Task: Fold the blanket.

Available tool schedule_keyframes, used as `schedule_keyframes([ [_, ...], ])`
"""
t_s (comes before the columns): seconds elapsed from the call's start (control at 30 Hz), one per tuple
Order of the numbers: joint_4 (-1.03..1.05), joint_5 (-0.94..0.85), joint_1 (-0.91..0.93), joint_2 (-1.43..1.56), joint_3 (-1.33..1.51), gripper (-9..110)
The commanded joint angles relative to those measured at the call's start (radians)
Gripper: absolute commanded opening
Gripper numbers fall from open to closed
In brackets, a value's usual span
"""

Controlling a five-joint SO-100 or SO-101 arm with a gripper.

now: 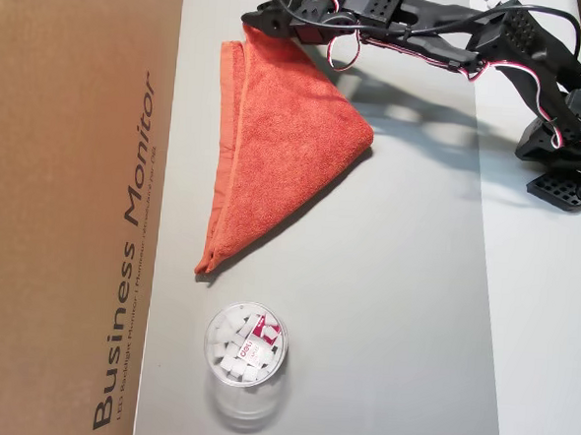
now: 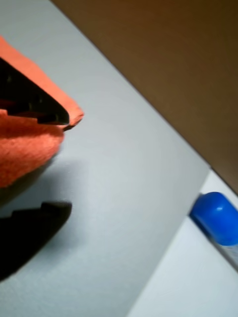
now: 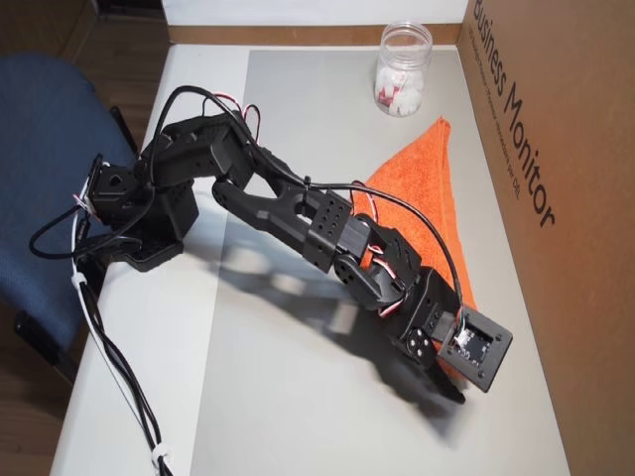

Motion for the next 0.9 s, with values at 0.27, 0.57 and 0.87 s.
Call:
schedule_keyframes([
  [0.27, 0.002, -0.156, 0.020, 0.120, -0.084, 19],
  [0.57, 0.003, -0.460, 0.026, 0.216, -0.083, 18],
  [0.87, 0.193, -0.537, -0.011, 0.330, -0.083, 2],
])
